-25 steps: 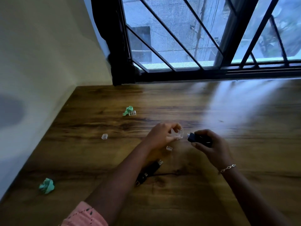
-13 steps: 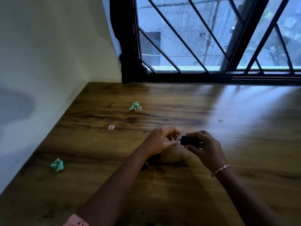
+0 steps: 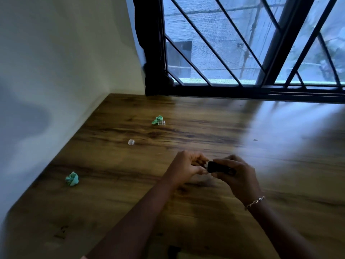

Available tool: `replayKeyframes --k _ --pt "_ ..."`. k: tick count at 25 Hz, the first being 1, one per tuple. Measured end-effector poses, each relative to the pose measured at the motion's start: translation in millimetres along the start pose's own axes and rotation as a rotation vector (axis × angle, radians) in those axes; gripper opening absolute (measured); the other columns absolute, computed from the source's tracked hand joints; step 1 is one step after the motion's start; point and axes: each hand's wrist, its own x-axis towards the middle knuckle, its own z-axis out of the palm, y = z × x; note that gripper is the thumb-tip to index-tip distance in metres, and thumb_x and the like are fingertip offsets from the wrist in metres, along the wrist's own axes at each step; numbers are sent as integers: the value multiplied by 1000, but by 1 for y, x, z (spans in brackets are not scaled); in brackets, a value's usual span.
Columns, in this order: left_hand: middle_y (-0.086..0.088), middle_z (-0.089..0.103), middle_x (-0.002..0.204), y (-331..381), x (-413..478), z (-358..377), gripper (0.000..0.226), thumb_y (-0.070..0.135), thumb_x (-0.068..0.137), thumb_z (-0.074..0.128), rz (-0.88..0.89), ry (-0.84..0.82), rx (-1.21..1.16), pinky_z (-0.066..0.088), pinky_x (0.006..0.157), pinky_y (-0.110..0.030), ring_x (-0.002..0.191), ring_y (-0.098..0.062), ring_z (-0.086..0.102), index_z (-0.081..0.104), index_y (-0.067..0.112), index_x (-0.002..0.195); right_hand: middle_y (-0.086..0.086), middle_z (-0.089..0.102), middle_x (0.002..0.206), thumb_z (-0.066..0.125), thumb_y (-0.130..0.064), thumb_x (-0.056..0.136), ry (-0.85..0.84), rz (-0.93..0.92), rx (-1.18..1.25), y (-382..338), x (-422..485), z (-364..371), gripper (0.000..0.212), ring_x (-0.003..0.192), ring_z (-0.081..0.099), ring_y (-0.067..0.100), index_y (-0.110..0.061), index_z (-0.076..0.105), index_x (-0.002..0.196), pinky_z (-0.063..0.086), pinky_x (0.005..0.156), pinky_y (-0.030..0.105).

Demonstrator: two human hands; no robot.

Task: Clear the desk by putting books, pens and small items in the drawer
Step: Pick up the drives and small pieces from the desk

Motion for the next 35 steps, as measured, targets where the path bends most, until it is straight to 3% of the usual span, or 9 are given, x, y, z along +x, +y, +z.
replayKeyframes --k 4,9,11,15,19,23,26,31,35 --pt "-13 71 92 1 -6 1 27 -7 72 70 -28 28 -71 56 82 -31 86 -19 68 69 3 97 -10 57 82 80 -7 63 -24 -41 14 -2 0 0 39 77 57 10 -18 69 99 47 70 19" --pt "6 64 86 3 -20 -14 32 -6 76 68 -91 56 -243 52 69 -14 76 2 65 61 22 91 -7 61 92 76 -8 70 -138 -133 38 -11 13 4 36 82 56 0 -16 67 104 44 74 2" --pt "2 66 90 1 -24 -22 31 -4 78 67 -119 44 -318 54 70 -17 78 -3 67 61 22 95 -11 59 93 74 -5 71 -168 -162 70 -18 18 9 35 83 55 -4 -13 66 104 43 75 0" --pt "-11 64 104 -5 -31 -33 25 -5 81 63 -283 139 -580 58 73 -29 89 -20 68 61 8 102 -10 60 100 72 -11 74 -263 -220 54 -29 33 18 37 90 59 5 -13 62 110 50 77 14" --pt "-15 61 108 -22 -33 -53 22 -6 81 62 -455 416 -580 58 74 -30 98 -24 63 63 13 93 -4 64 91 64 -17 83 -237 -125 108 -38 71 30 21 82 62 9 -10 64 103 51 70 14" --pt "-15 61 107 -43 -28 -75 24 -8 83 58 -552 616 -675 59 66 -23 89 -23 65 61 4 103 12 69 86 62 -18 85 -191 -10 -5 -31 130 68 15 79 65 27 -7 69 94 55 75 44" --pt "-18 60 114 -57 -22 -85 27 -7 84 58 -597 674 -717 58 60 -21 88 -24 66 59 1 109 16 69 88 63 -13 85 -210 53 -84 -25 174 105 14 84 64 31 -3 70 92 52 78 43" --pt "-18 60 110 -71 -10 -93 19 -7 85 58 -586 700 -769 58 59 -23 83 -25 67 59 3 101 11 62 79 63 -8 82 -272 138 -113 -29 224 153 11 77 57 24 0 69 86 43 68 32" --pt "-15 61 105 -79 -5 -99 18 -6 85 58 -602 698 -801 59 61 -24 79 -23 67 60 4 100 14 69 93 75 -20 72 -307 180 -143 -28 245 183 12 88 64 31 -13 69 80 54 79 42"
